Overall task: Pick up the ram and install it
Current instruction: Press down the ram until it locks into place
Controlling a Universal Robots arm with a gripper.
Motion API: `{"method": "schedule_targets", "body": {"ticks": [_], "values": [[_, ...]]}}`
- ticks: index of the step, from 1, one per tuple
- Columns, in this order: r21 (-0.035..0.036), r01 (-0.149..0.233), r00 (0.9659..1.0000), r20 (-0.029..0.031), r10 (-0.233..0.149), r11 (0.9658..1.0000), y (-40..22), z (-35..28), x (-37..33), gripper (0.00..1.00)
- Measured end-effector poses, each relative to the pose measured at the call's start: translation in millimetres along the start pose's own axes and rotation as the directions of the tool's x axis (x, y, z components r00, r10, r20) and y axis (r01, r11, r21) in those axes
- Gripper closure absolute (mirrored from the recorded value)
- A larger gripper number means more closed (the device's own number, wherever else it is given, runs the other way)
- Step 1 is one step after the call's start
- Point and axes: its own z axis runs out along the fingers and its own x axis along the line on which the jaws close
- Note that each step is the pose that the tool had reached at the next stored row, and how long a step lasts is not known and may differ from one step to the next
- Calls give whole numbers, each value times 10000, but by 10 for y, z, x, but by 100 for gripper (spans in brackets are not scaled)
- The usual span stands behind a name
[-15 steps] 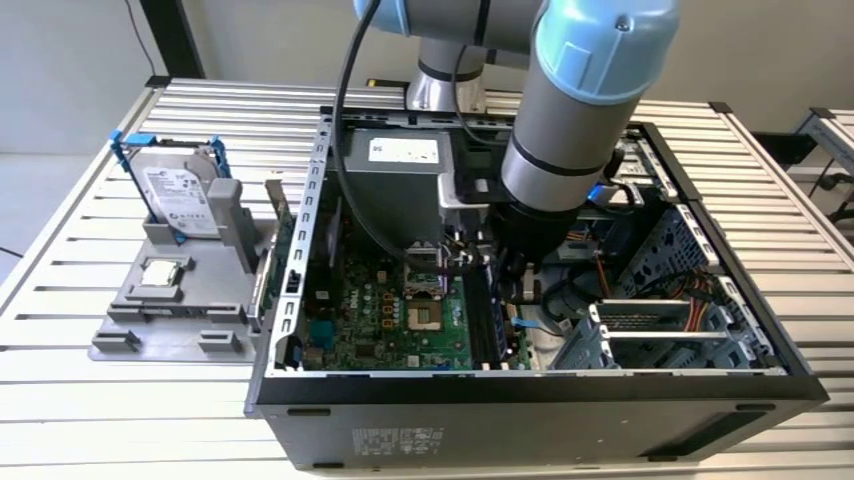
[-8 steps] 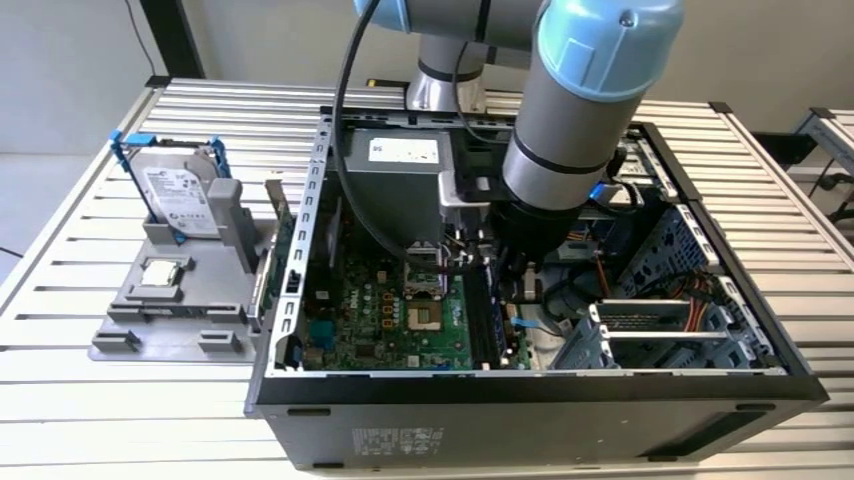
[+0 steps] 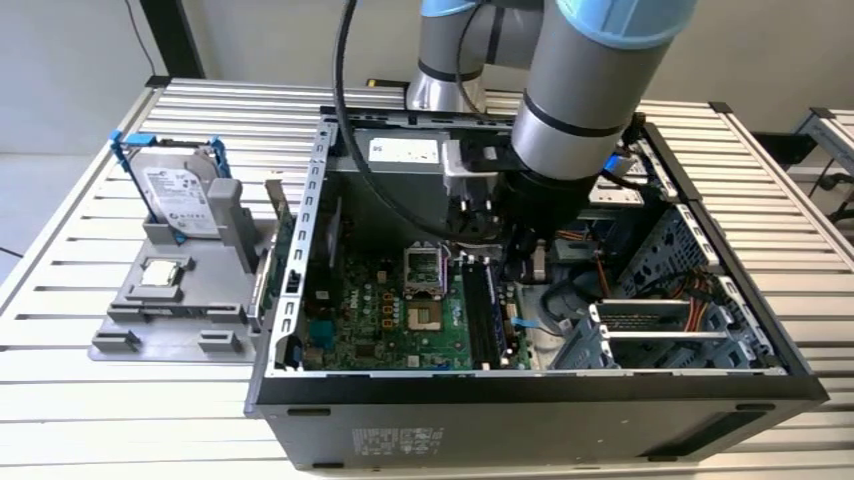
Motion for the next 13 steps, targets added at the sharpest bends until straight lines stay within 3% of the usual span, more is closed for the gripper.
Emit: {"method": "schedule_targets", "body": {"ticks": [8,13], "values": [[0,0,10000,1,0,10000,-2,-364,-19,100],[-1,0,10000,28,0,10000,-2,-389,-20,100]]}}
